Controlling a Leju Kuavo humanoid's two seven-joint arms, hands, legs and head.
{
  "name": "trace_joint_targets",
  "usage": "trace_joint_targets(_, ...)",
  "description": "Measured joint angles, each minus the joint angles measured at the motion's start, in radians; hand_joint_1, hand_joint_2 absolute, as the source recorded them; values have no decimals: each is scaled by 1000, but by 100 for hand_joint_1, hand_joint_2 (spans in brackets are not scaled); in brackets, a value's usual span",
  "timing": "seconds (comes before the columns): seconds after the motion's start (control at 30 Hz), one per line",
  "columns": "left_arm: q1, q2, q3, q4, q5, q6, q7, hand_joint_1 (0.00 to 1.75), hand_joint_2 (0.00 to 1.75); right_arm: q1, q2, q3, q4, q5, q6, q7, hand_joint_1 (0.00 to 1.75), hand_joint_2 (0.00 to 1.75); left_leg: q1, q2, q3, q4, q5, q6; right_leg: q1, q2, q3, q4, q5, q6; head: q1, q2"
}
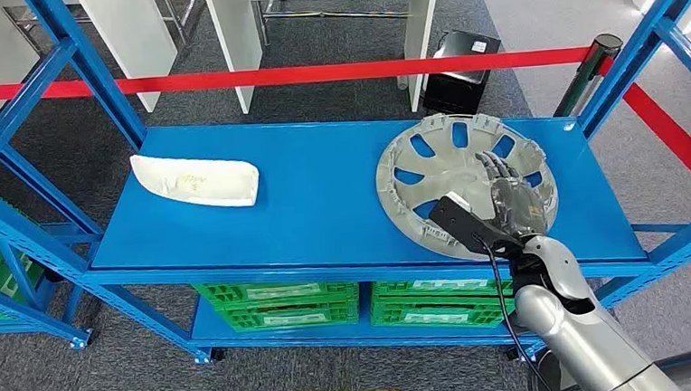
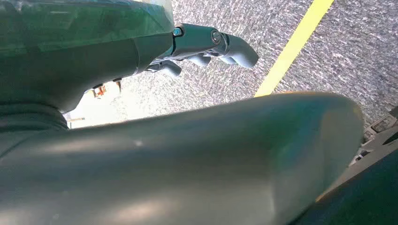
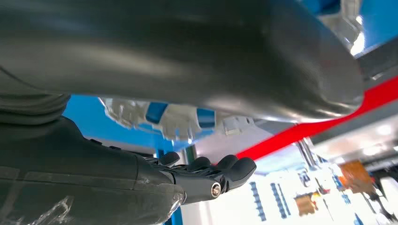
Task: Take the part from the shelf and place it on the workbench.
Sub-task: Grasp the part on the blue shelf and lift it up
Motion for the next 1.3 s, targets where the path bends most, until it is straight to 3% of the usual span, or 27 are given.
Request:
trace_joint_targets(0.6,0,0,0,0,0,0,0,0,0,-2,1,1,0,0,0,0,0,0,0,0,0,0,0,0,0,0,0,0,0,0,0,0)
trace_joint_targets(0.73,0,0,0,0,0,0,-1,0,0,-2,1,1,0,1,0,0,0,175,0,0,0,0,0,0,0,0,0,0,0,0,0,0)
trace_joint_targets(1.3,0,-1,0,0,1,1,-1,0,0,-4,2,2,0,2,0,0,0,175,0,0,0,0,0,0,0,0,0,0,0,0,0,0)
